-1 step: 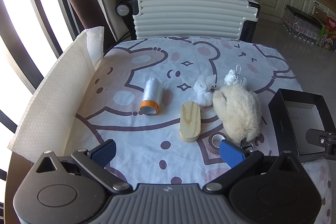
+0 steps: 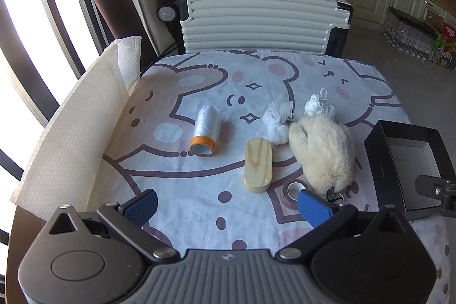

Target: Organize objects

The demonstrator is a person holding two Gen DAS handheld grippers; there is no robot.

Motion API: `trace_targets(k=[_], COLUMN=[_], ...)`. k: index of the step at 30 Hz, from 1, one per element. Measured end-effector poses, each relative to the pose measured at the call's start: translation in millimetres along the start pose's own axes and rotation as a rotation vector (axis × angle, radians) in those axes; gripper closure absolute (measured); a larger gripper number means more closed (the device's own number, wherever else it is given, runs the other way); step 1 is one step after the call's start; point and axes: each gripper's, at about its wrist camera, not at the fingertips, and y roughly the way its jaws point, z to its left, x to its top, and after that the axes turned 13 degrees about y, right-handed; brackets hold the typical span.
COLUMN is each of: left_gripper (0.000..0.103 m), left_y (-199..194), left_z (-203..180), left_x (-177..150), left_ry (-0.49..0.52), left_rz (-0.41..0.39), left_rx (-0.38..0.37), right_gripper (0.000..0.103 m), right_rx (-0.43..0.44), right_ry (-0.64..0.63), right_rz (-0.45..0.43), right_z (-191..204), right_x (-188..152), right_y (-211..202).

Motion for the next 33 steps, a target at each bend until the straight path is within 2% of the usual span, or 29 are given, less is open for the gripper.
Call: trace_targets(k=[21,33], left_gripper=[0.000,0.000], left_y=[0.1,2.4], left_z=[3.9,36.1], left_x=[-2.5,-11.2], left_ry=[-0.005,-0.067], left_rz=[0.003,0.017], left_rx=[0.004,0.010], right_gripper=[0.000,0.000], right_rx=[-0.004,0.015], right_ry=[0.017,-0.004], right_rz=[-0.002,0.010], right_z=[-1.4,26.6], right_x=[-1.0,0.1], right_y=[-0.6,6.2])
